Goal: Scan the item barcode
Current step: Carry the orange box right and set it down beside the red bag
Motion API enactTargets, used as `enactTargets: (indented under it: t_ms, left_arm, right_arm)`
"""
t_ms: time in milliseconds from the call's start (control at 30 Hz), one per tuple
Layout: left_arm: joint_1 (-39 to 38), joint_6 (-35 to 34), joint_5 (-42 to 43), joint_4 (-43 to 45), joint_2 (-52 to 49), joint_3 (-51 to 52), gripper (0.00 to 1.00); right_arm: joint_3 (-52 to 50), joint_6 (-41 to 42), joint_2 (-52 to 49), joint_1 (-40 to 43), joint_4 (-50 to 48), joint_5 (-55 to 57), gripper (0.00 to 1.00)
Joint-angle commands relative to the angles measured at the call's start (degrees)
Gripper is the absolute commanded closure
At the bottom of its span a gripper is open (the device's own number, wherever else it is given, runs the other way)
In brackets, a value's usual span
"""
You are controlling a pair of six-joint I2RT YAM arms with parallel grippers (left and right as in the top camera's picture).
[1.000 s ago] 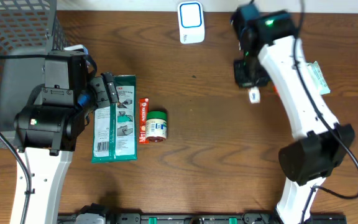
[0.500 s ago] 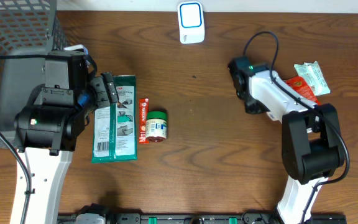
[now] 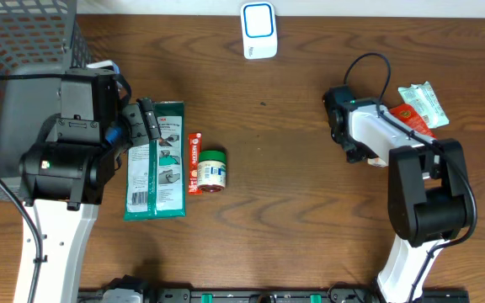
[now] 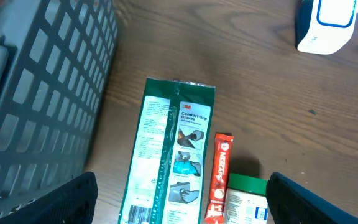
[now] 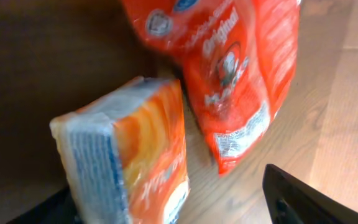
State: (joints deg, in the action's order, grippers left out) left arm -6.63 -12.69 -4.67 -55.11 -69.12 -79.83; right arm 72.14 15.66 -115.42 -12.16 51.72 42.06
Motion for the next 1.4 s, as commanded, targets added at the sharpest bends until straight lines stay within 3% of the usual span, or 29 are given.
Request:
enactTargets:
  t_ms: [0,233,300,333,467,500,767,1167,1367]
  left_arm:
    - [0.1,-0.5,-0.5,0.0,-0.1,-0.3,0.13]
    - [0.1,-0.5,-0.5,0.0,-0.1,-0.3,0.13]
    - [0.1,-0.5,-0.5,0.0,-0.1,-0.3,0.13]
    - [0.1,-0.5,-0.5,0.0,-0.1,-0.3,0.13]
    - [0.1,-0.5,-0.5,0.0,-0.1,-0.3,0.13]
    - [0.1,-0.5,-0.5,0.0,-0.1,-0.3,0.13]
    - [0.1,-0.5,-0.5,0.0,-0.1,-0.3,0.13]
    - [0.1,-0.5,-0.5,0.0,-0.1,-0.3,0.13]
    - [0.1,-0.5,-0.5,0.0,-0.1,-0.3,0.13]
  right_arm:
    - [5.5,0.1,0.8,0.0,3.2,-8.5,0.26]
    - [9.1,-2.5,0.8,0.6,6.2,-21.5,0.27]
    - [9.1,-5.5,0.8,1.2,5.9,-28.3,0.32]
    - [9.1,-7.2,0.8,1.4,5.8,-32.5,0.38]
    - [8.4,-10.6,0.7,2.1,4.9,-43.2,0.75]
    - [8.0,-10.6,0.7,2.1,4.7,-43.1,0.78]
    - [6.0,-9.9,0.6,3.8,2.2,-34.6,0.79]
    - [3.5,-7.8,0.7,10.1,-2.6,-30.5,0.79]
    - [3.5,-7.8,0.7,11.9,-4.1,-31.0,0.71]
